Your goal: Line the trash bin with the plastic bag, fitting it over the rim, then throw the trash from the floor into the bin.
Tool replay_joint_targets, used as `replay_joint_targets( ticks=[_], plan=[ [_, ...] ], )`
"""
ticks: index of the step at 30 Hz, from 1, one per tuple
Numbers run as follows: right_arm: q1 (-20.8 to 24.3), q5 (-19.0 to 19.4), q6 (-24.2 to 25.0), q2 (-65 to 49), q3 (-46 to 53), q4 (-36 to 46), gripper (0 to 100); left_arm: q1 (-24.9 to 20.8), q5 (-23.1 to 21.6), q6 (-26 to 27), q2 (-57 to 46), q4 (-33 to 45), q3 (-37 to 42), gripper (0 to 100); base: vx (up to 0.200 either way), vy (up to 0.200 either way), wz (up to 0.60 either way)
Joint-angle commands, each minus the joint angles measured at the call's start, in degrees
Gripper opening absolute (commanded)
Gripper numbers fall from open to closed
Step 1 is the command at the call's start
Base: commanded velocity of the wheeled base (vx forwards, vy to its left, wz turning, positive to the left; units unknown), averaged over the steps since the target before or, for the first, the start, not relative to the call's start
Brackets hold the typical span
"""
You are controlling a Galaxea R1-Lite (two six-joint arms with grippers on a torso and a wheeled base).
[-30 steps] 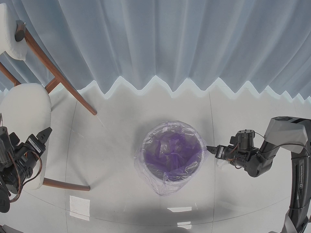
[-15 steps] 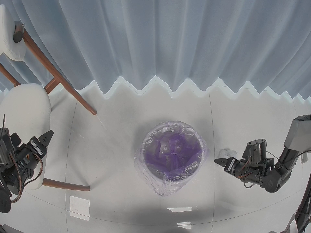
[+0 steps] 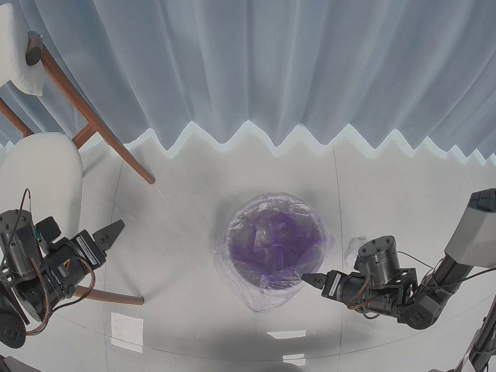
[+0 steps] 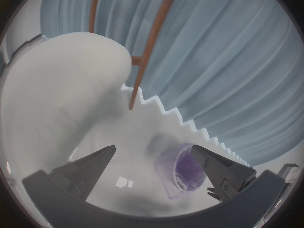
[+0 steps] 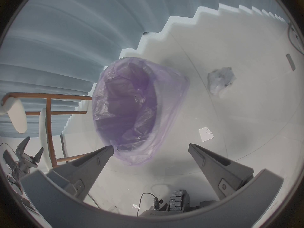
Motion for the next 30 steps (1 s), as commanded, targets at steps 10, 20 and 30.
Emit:
replay_joint_targets(
  ticks=[10, 20, 30],
  plan=[
    [5.21, -2.37, 4.57, 7.66, -11.47, 7.56, 100, -8.68, -0.62, 0.06, 6.76, -4.17, 0.46, 100, 0.000, 0.000, 0.00],
    [5.56, -5.36, 4.57, 12.94, -15.69, 8.09, 100, -8.77, -0.53, 0.15, 6.50, -4.61, 1.33, 100, 0.000, 0.000, 0.00],
    [5.91, -8.17, 4.57, 14.87, -21.49, 12.31, 100, -8.77, -0.45, 0.33, 6.76, -5.84, 1.60, 100, 0.000, 0.000, 0.00]
  ],
)
